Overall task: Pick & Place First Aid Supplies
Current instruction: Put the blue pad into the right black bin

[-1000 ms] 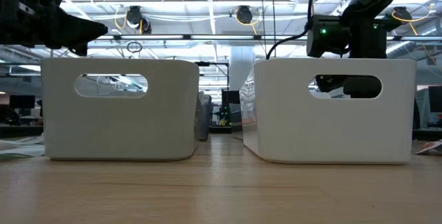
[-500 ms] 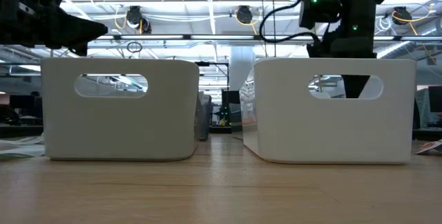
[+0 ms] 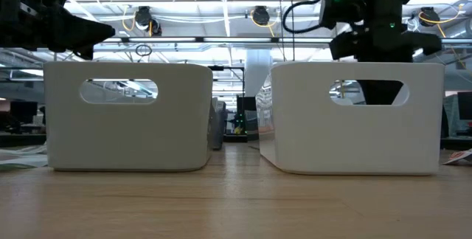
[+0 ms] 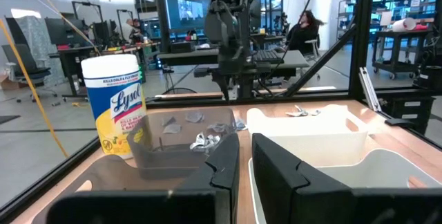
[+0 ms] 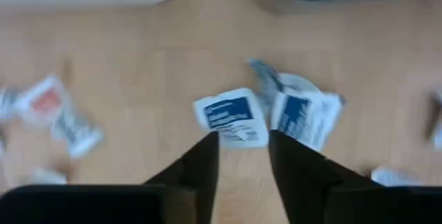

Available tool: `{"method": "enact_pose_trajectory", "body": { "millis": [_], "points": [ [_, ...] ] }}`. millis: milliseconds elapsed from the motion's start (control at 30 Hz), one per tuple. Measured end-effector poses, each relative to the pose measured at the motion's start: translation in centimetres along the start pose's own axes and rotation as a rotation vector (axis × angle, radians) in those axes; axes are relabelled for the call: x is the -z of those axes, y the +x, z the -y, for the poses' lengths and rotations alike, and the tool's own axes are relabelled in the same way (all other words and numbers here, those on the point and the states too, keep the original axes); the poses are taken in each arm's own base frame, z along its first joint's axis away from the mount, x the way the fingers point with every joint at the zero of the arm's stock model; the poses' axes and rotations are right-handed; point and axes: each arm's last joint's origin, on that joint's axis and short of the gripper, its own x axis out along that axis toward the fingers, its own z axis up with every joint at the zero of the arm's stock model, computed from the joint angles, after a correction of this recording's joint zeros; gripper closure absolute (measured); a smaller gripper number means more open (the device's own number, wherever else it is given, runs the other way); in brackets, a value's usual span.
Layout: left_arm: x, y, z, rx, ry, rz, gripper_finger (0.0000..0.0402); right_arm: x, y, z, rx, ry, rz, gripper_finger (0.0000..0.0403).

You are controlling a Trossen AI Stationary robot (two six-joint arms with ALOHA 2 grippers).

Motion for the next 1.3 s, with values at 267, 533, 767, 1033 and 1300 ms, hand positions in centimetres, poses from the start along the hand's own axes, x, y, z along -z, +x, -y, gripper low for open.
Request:
{"method": "enact_pose_trajectory", "body": {
  "millis": [267, 533, 767, 1033, 1300],
  "points": [
    [0.0, 0.0, 0.0, 0.000, 0.000, 0.000, 0.0355, 0.7, 0.0, -0.2, -0.038, -0.207, -0.067, 0.0195],
    [0.0, 0.0, 0.0, 0.000, 0.000, 0.000, 0.0355, 1.0, 1.0, -0.7, -0.042, -0.270, -0.066, 0.0194],
    [0.0, 0.0, 0.0, 0.000, 0.000, 0.000, 0.0355, 1.7, 3.8, -1.2, -0.023, -0.306, -0.094, 0.0198],
    [0.0, 0.0, 0.0, 0.000, 0.000, 0.000, 0.0355, 1.8, 5.3, -1.1, 0.022, -0.318, -0.095, 0.0209],
    [0.0, 0.0, 0.0, 0.000, 0.000, 0.000, 0.0355, 2.6, 5.9, -1.2, 0.014, -0.321, -0.129, 0.0288]
  ]
}}
